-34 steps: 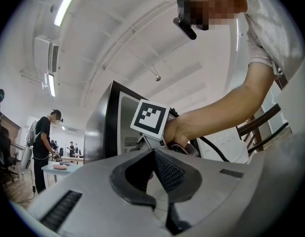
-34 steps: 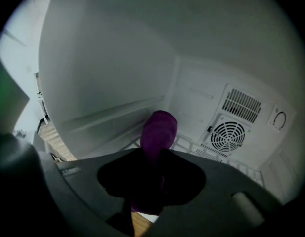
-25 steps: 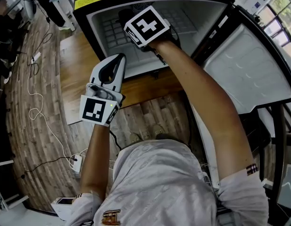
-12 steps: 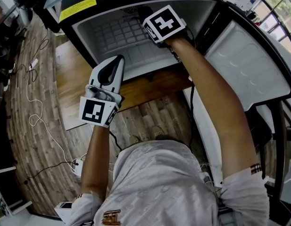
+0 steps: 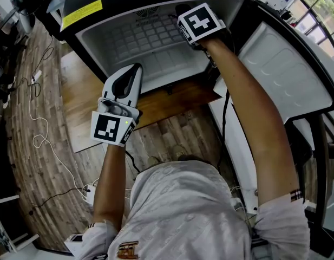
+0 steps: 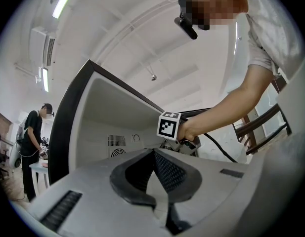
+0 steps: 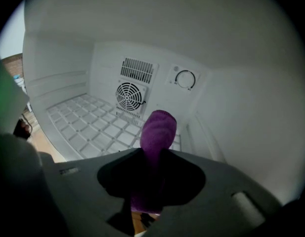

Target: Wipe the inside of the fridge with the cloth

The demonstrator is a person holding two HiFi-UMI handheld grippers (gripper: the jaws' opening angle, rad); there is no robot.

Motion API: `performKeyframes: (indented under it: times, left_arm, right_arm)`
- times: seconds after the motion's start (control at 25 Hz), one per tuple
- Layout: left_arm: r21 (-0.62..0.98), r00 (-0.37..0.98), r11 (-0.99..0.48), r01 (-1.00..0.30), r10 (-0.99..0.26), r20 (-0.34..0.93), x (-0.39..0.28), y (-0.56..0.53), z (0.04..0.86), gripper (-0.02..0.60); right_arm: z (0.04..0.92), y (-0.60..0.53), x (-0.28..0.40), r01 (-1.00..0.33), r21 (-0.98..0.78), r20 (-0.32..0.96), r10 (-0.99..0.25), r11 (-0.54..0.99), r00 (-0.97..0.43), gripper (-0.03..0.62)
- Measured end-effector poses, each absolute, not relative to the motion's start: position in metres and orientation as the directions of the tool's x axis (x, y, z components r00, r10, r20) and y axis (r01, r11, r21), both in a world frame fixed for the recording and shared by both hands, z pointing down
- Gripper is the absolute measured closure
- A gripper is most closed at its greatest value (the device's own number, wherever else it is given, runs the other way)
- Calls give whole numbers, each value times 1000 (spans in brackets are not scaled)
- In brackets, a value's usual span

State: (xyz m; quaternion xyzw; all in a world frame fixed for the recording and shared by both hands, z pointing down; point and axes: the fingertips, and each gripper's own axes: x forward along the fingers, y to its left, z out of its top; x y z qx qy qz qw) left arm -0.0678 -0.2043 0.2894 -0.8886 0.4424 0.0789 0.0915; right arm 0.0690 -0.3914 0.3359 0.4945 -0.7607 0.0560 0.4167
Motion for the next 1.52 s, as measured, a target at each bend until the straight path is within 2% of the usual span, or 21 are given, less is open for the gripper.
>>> performKeyframes:
  times: [0.44,0.68,1.08,1.52]
  left_arm:
    - [-96,608,-604,-792,-763,-217,-66,-204,289,581]
    - [-98,606,-600,-794,-767,-212,-70,-203,288,581]
    - [-95,587,-582,-808,-781,-212,-75,-206,282,581]
    - [-71,552,-552,-831,-800,-234,-73,-208,267,581]
  right_arm:
    - [335,-397,81,-823,360,669,-736,440,-101,477]
    - [330,-389,74,-824,342,651,-746,452,-139,477]
    - [299,-351,33,-774,319,497,-792,547,-356,478]
    - [279,-274,-6,-695,189,218,-720,693,-659,477]
